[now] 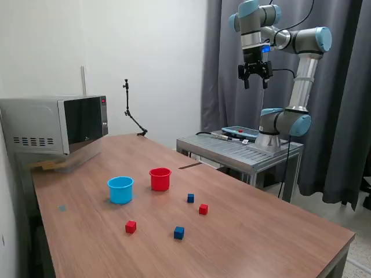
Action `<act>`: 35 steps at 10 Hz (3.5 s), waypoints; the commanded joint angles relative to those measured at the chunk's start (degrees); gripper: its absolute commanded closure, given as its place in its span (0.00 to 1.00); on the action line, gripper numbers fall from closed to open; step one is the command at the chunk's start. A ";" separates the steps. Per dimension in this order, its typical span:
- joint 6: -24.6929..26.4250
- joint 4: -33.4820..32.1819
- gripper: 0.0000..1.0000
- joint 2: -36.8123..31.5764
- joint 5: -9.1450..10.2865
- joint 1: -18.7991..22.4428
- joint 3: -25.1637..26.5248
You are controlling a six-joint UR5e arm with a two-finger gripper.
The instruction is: Place red objects in the red bin, and blue objects in the blue bin.
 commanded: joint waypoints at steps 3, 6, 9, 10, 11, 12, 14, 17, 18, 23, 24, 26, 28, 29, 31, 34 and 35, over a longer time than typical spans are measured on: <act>-0.46 -9.99 0.00 1.09 -0.02 -0.35 -1.52; -0.98 -10.62 0.00 5.38 -0.37 -0.44 -3.89; -0.63 -15.71 0.00 11.36 0.16 -0.44 -5.13; -0.63 -17.29 0.00 11.99 0.24 -0.70 -5.56; -0.63 -19.30 0.00 12.17 0.24 -1.57 -5.74; -0.46 -19.93 0.00 13.39 0.24 -1.67 -6.18; -0.72 -22.47 0.00 16.81 0.24 -1.76 -7.15; -1.51 -25.48 0.00 22.96 0.16 -1.85 -11.09; -2.21 -25.56 0.00 24.55 0.16 -1.33 -12.41; -2.21 -28.38 0.00 31.31 1.82 0.25 -17.25; -2.21 -30.47 0.00 32.72 2.09 1.39 -17.95; -3.35 -34.69 0.00 35.01 2.53 1.67 -18.05; -10.09 -34.88 0.00 37.56 2.70 1.67 -18.05; -14.65 -34.71 0.00 38.44 3.05 1.67 -17.44; -30.02 -34.27 0.00 40.46 17.93 0.44 -17.35; -31.22 -34.35 0.00 43.27 16.17 0.52 -19.10; -31.04 -34.44 0.00 44.50 14.06 0.87 -19.36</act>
